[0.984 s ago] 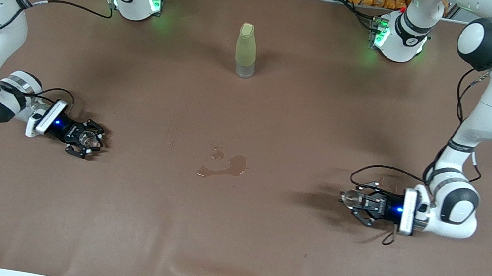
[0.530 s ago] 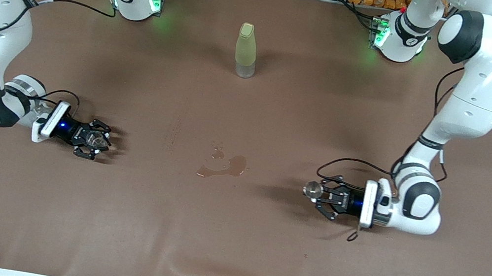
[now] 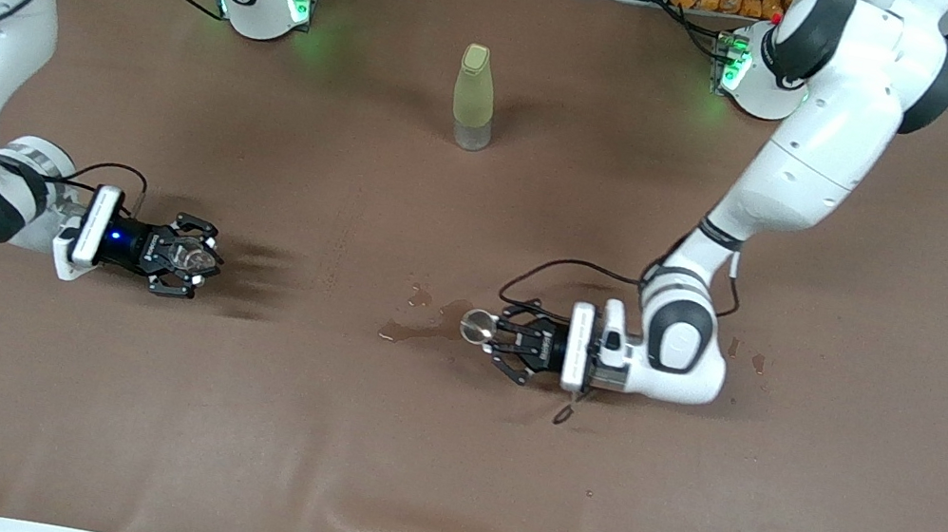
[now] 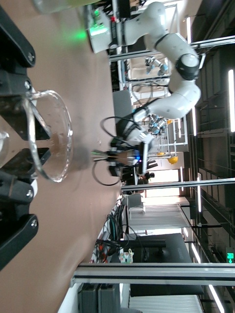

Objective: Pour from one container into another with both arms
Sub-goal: 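Lift the jigger with the left gripper while the right gripper lifts the glass, then bring the glass above the jigger with the right gripper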

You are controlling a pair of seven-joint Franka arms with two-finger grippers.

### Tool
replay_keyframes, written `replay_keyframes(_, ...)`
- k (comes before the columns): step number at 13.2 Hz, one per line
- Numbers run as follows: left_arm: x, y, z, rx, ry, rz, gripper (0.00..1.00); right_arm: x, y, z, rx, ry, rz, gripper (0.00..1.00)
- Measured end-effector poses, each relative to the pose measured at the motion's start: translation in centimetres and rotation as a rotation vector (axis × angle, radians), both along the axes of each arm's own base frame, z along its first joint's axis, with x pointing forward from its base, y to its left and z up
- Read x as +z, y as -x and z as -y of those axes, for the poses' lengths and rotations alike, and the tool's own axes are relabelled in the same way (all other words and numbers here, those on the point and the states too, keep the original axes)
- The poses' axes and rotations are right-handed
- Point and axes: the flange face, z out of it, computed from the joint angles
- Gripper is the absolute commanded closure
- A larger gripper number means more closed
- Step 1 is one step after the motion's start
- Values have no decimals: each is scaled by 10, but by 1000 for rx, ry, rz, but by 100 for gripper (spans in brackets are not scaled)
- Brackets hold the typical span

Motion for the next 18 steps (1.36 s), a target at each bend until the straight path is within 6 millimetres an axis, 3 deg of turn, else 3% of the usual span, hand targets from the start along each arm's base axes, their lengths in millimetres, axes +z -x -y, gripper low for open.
replay_keyframes(4,-7,22,43,45,53,27,100,64,4,-7,31,5,-89,100)
replay_keyframes(7,-7,47,87,100,146,63,100,93,17,-21,49,1,-132,100)
replay_keyframes(10,-4,66,115,84,166,69,100,98,30,-43,79,-4,-155,100)
replay_keyframes(18,-28,91,135,60,110,77,100,92,59,-123,70,-20,-200,100)
